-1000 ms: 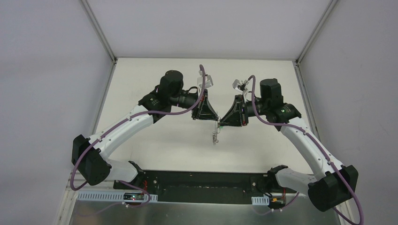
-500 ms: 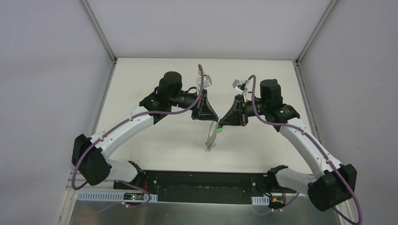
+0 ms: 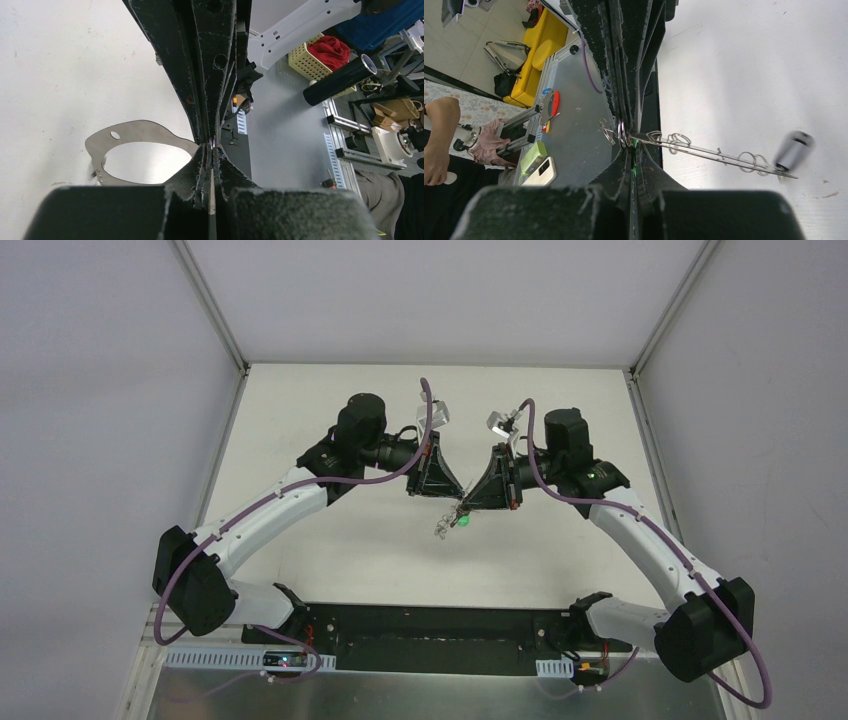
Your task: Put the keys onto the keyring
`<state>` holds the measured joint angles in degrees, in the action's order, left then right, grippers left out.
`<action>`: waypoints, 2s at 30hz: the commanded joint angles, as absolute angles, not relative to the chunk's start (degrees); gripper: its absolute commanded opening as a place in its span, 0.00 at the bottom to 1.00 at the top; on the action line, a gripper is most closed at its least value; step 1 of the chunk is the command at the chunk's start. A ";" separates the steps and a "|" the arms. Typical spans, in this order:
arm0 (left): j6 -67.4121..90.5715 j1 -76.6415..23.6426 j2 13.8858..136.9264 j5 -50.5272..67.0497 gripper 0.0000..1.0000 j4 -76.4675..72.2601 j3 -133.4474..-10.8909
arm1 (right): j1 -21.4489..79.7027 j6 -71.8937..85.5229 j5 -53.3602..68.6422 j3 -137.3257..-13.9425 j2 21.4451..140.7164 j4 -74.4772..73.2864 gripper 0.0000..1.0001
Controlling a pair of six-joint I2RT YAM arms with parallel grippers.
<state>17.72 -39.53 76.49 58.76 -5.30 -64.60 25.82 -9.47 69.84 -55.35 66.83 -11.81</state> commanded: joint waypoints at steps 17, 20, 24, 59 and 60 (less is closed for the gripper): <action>20.09 -39.55 74.55 61.64 0.00 -13.70 -63.58 | 22.35 -17.81 66.99 -60.32 60.85 -19.54 0.26; 21.25 -39.55 74.79 61.87 0.00 -15.33 -63.11 | 22.09 -17.84 67.17 -60.91 60.73 -19.47 0.29; 22.23 -39.55 75.06 61.96 0.00 -16.26 -63.07 | 22.06 -17.33 67.62 -61.48 61.28 -19.04 0.30; 23.38 -39.55 76.82 61.61 0.00 -16.51 -63.13 | 22.64 -12.37 69.96 -61.79 63.56 -14.18 0.15; 23.30 -39.55 76.82 61.62 0.00 -16.52 -63.17 | 22.66 -12.18 69.96 -61.86 63.60 -14.03 0.15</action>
